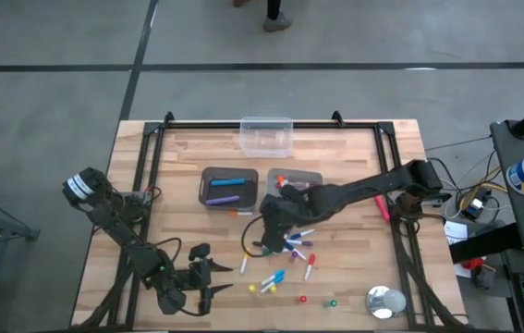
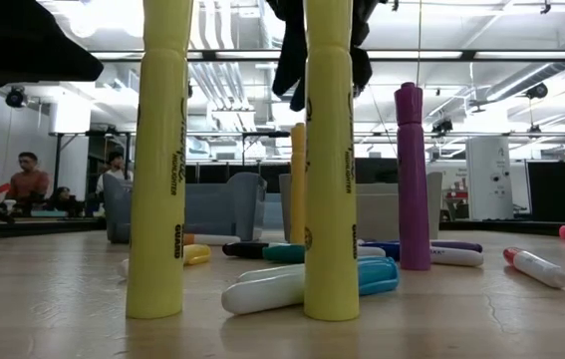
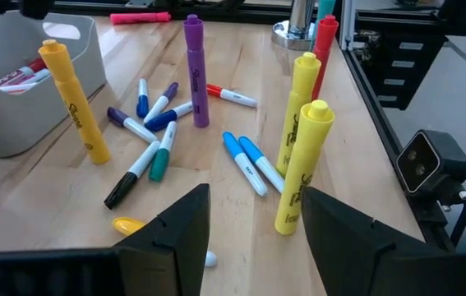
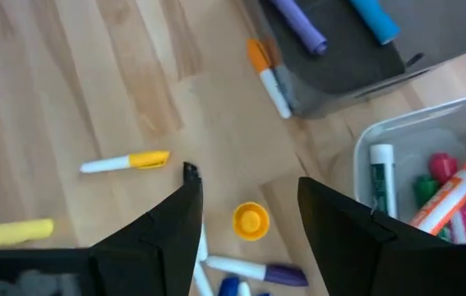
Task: Pick & Place Markers
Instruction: Put the large dark yellow highlighter pen into the black bin
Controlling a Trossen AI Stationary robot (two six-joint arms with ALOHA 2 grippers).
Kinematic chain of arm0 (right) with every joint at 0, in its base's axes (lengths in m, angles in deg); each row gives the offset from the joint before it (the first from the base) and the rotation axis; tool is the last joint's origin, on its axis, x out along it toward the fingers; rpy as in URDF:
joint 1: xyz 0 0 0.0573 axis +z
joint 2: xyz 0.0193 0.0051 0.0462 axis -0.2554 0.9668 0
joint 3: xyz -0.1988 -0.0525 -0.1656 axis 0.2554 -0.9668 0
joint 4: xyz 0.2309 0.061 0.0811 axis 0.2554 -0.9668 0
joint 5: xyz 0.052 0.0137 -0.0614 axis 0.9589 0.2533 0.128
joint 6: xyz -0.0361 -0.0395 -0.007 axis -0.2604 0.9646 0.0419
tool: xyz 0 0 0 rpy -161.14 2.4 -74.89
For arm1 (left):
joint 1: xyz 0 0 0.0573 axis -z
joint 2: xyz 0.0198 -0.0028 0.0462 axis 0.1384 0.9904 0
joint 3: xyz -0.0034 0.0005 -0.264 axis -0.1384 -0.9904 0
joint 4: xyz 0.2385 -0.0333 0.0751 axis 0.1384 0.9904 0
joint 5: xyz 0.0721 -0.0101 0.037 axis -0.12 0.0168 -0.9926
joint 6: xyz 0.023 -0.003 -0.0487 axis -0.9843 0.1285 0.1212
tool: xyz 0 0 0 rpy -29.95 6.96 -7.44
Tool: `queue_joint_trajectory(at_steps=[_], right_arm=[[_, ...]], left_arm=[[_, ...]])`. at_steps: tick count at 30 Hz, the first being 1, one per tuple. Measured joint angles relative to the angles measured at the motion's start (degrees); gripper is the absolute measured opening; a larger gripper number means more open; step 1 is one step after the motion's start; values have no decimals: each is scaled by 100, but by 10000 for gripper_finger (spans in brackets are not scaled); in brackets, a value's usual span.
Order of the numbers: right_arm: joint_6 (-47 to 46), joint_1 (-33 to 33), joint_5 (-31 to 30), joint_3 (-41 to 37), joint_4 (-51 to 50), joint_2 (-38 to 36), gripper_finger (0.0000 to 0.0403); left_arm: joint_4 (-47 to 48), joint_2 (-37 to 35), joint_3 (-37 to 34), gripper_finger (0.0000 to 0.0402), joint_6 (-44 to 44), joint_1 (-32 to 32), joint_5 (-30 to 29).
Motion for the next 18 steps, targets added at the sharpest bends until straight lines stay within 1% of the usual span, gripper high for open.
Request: queue_joint_trajectory(at_steps=[4,9,12,16,18], right_arm=[[-1,61,-66,-80,171,5,199],[-105,86,-85,-220,167,1,199],[-144,91,-197,-387,151,5,199],[-187,111,-184,-658,600,5,199],[-191,111,-173,-738,595,5,199]], left_arm=[[0,0,0,185,-2,0,0],[0,2,0,185,3,0,1],[0,2,0,185,48,-2,2],[0,2,0,185,48,0,2],[2,2,0,185,48,-1,0]])
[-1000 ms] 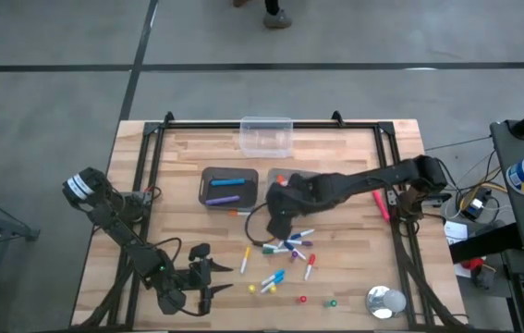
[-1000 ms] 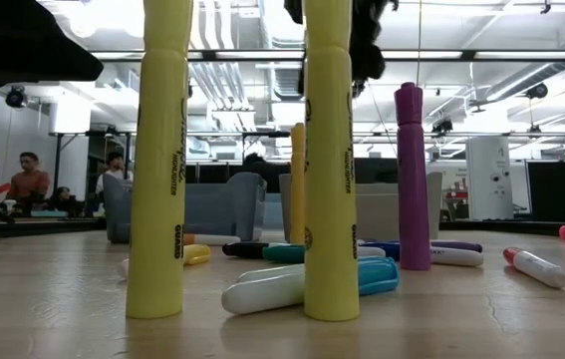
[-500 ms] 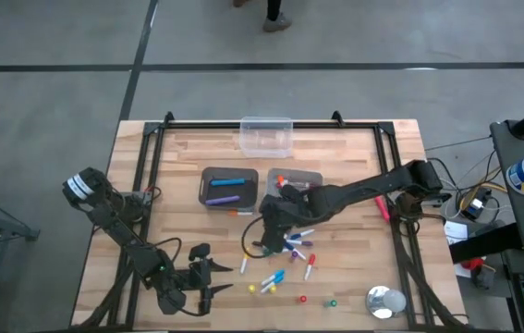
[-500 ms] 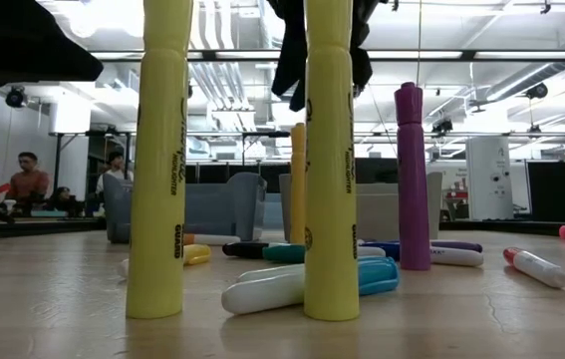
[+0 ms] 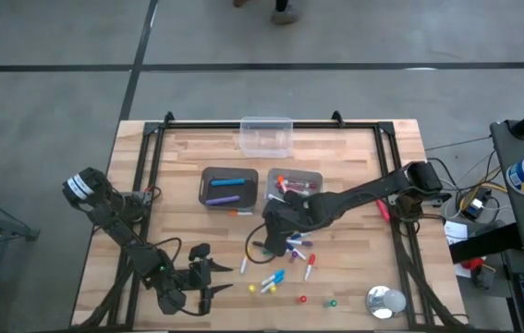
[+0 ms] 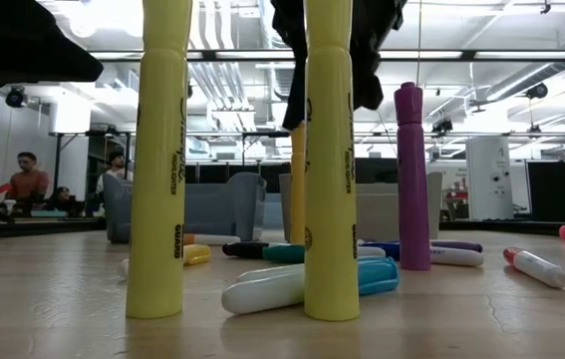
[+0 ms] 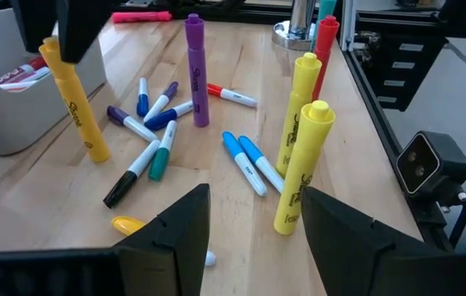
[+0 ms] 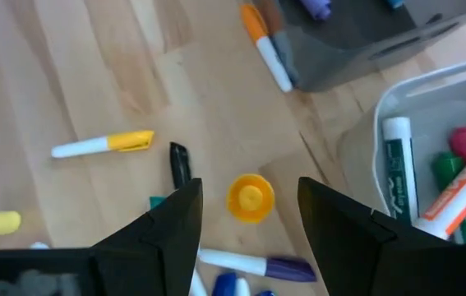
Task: Pick & Place Markers
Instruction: Put the large dark yellow highlighter pen into the black bin
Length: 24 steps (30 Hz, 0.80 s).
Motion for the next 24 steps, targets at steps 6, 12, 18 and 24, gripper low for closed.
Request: queue_joint_trajectory(at_steps=[6,12,18,24], right_arm=[[-46,-4,-1,-75,20,0,196],[-48,-4,15,-89,24,0,153],[-3,-4,15,-90,71,0,85],[527,-39,-5,-79,878,0,47]], left_arm=[[0,0,0,185,4,0,1],[0,0,0,185,0,0,0],[0,0,0,185,-3,1,0],[0,0,0,185,-5,0,0]])
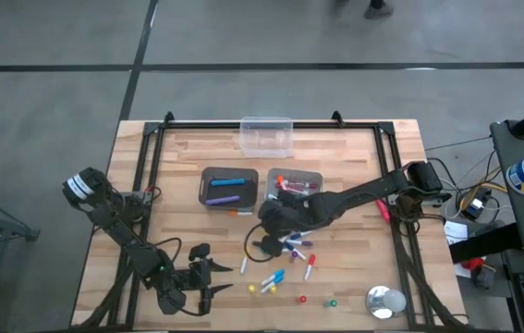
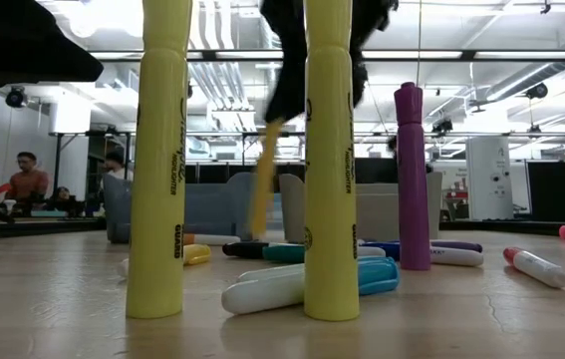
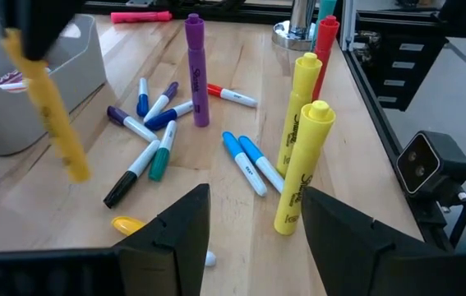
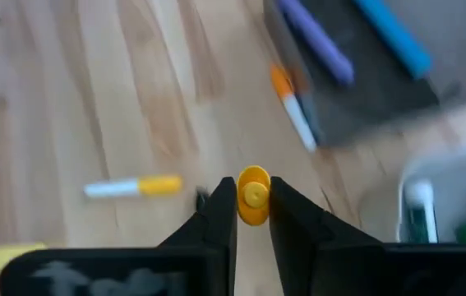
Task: Pick & Place Markers
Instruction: Put the large dark yellow highlighter pen into the black bin, then put the left large yellow highlighter pen into the black bin
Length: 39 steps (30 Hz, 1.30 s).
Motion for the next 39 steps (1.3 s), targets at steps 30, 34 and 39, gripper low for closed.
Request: queue_joint_trajectory(at_steps=[30,34,39], right_arm=[[255,-962,-1068,160,1483,59,138],[399,-920,-1071,153,1494,59,181],[793,-681,-617,153,1505,57,214]], left_arm=[[35,0,0,185,42,-1,1],[31,0,-13,185,57,1,2],[33,0,-115,185,209,1,2]])
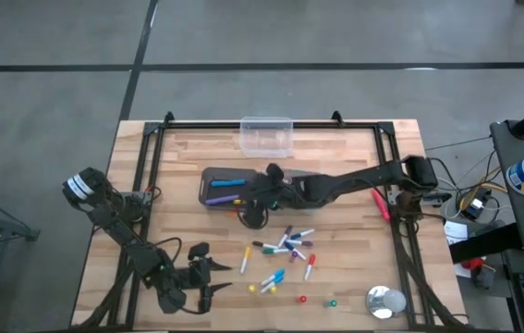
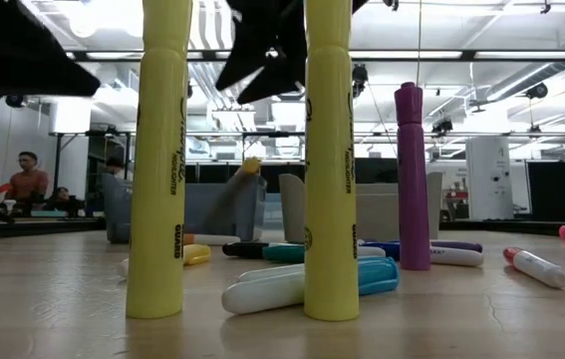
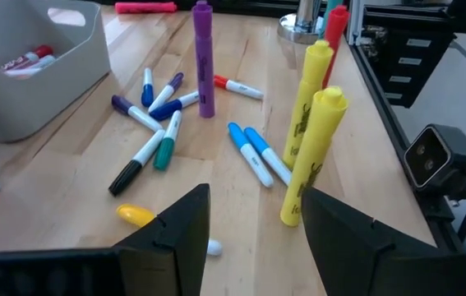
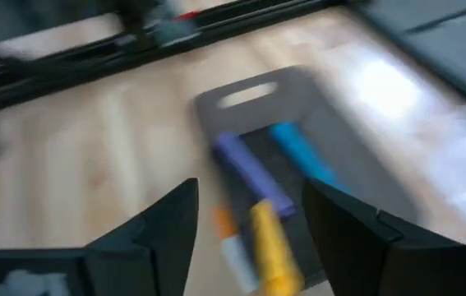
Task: Pick & Place Markers
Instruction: Put the left large yellow highlighter pen into the black bin
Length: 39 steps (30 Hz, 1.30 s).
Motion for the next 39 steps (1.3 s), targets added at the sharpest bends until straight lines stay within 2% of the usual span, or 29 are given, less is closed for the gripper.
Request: queue_joint_trajectory(at_steps=[6,10,14,19,24,33,39], right_arm=[[143,440,1010,29,-19,0,226],[158,865,1340,100,-7,-4,226],[288,1319,1257,118,-2,-4,226],[322,1831,727,107,256,23,226],[334,2238,609,103,444,110,226],[115,2491,573,112,517,387,226],[-18,2449,774,297,452,702,226]], left_arm=[[-4,0,-91,185,54,-2,0],[-31,0,-91,185,128,-1,0],[-52,0,-91,185,135,-1,1],[-57,0,-91,185,172,0,0],[-57,0,-91,185,181,0,0],[-56,0,-91,185,193,0,2],[-56,0,-92,185,319,0,165]])
